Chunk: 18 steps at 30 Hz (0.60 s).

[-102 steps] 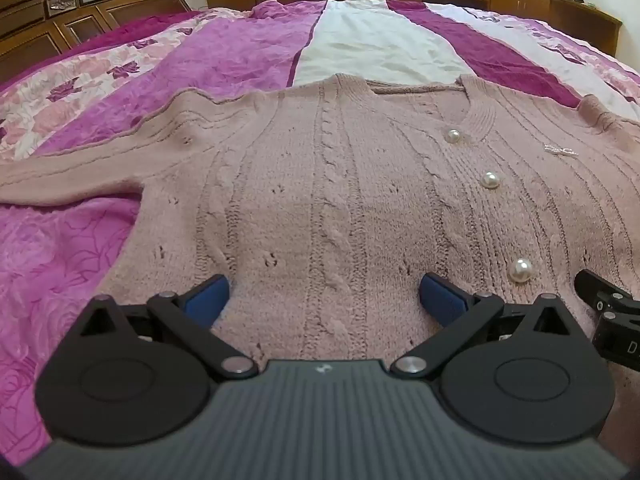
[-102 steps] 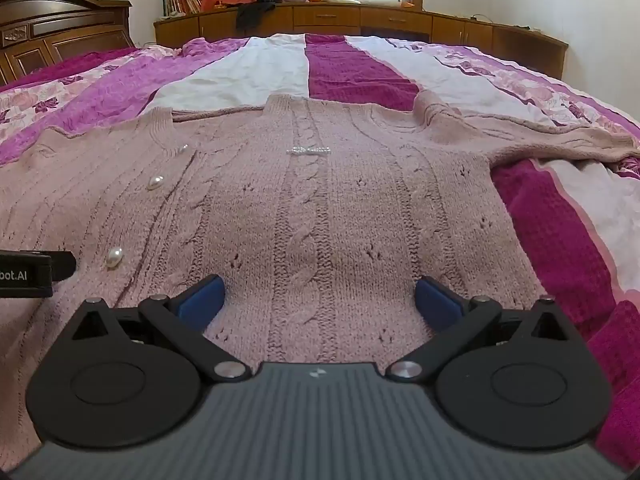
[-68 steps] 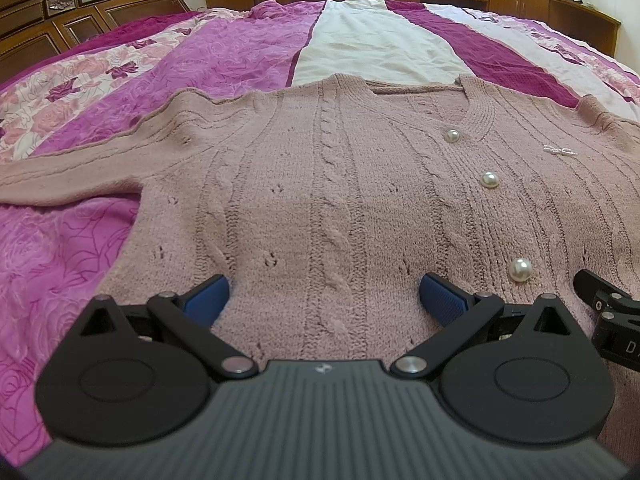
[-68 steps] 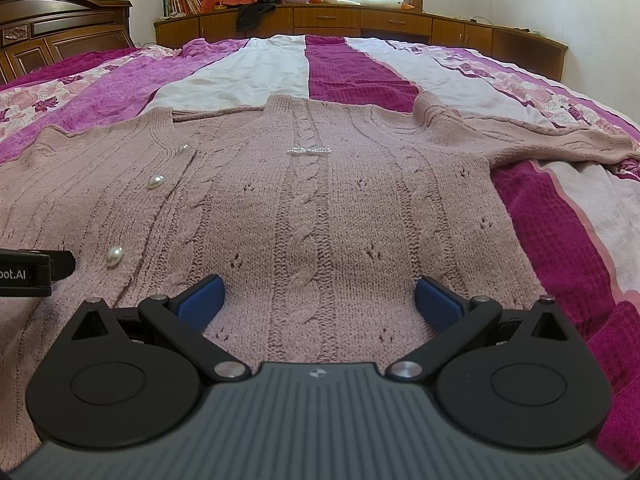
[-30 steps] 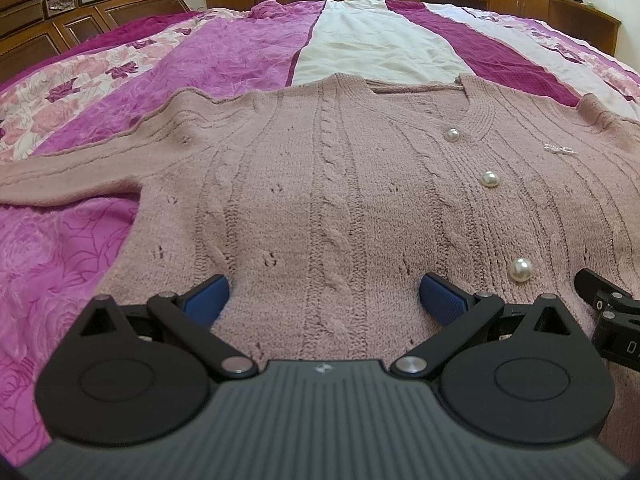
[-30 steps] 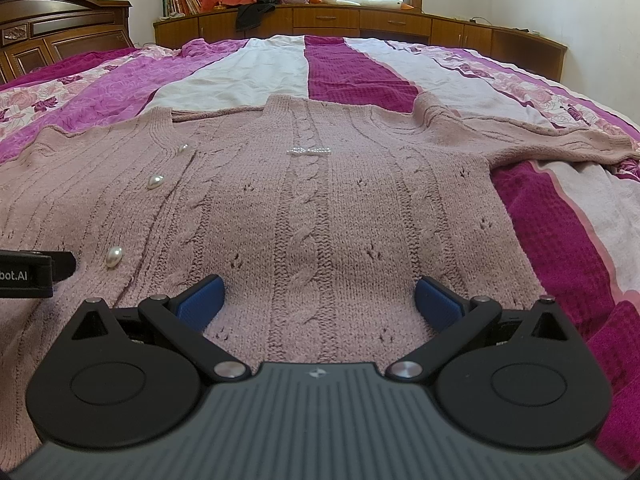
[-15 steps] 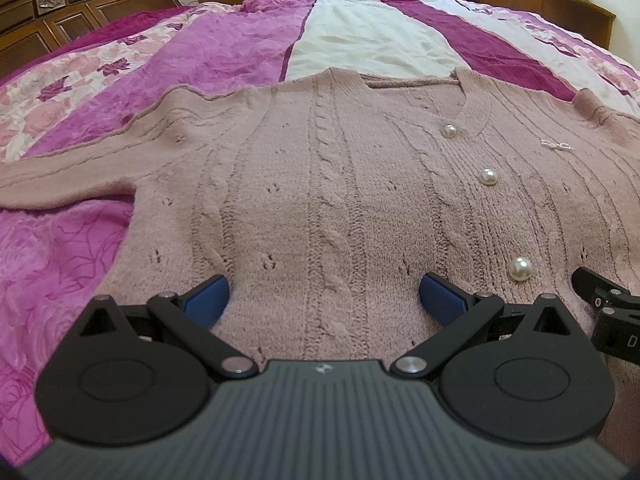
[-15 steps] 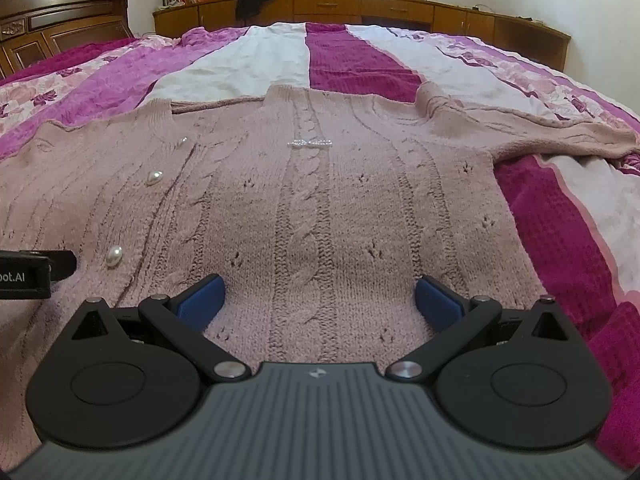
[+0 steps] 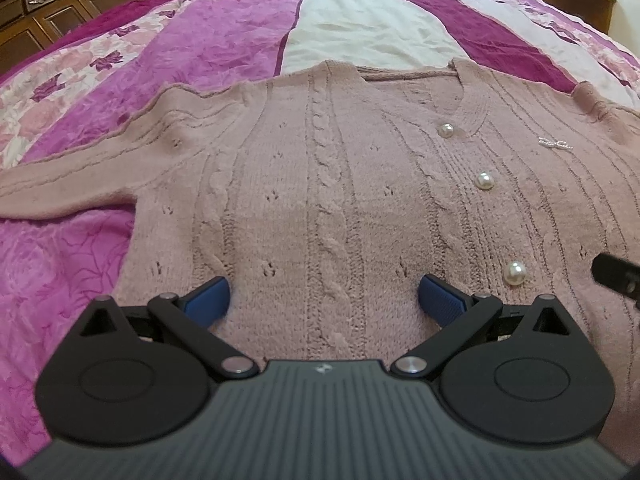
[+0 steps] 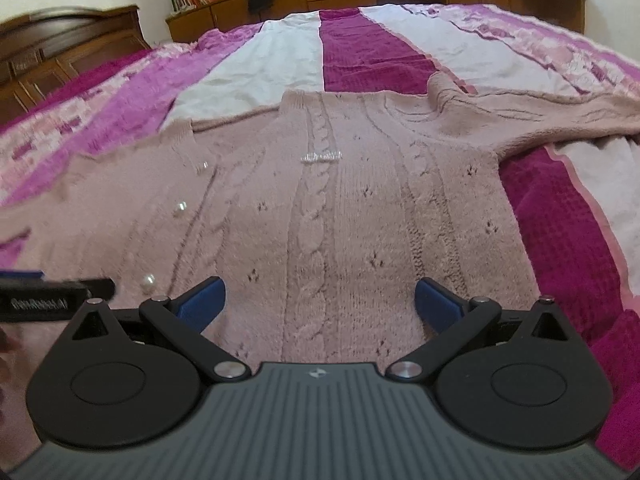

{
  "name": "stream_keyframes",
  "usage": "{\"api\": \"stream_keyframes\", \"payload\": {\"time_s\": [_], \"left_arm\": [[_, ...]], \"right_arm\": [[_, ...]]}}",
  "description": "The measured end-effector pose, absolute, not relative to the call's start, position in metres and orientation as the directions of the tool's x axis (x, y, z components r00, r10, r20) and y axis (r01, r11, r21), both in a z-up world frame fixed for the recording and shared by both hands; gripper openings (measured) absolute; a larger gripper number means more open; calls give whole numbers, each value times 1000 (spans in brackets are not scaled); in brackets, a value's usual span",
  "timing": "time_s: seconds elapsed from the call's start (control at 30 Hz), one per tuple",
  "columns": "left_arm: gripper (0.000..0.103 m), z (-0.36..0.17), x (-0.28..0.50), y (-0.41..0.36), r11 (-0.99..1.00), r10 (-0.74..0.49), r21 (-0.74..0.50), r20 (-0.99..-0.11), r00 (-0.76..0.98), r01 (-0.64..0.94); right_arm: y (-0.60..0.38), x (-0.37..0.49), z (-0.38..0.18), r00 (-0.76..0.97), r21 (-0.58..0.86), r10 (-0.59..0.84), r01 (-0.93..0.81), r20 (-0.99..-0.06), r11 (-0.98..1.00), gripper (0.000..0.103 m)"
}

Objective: Fold small clothes
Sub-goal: 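Move the right tool to the sleeve cuff and close on it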

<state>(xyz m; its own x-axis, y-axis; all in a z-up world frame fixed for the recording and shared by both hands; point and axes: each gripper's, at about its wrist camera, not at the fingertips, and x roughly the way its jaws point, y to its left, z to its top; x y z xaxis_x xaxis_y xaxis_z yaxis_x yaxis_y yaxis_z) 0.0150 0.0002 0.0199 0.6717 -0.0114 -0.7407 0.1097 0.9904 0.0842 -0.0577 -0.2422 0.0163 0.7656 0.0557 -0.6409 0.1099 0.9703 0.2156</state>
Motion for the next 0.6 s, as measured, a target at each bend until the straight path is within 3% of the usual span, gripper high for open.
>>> {"api": "stream_keyframes", "payload": {"time_s": [0.3,0.6], "left_arm": [[103,40,17,1,992,-45,45,-734,678,115],[103,50,26,2,995,-32,39,-731,681,89]], "right_arm": [[-288,-57,51,807,337,106,119,-580,934,103],[-357,-48,67,830,339,30,193,-557,921,103]]}}
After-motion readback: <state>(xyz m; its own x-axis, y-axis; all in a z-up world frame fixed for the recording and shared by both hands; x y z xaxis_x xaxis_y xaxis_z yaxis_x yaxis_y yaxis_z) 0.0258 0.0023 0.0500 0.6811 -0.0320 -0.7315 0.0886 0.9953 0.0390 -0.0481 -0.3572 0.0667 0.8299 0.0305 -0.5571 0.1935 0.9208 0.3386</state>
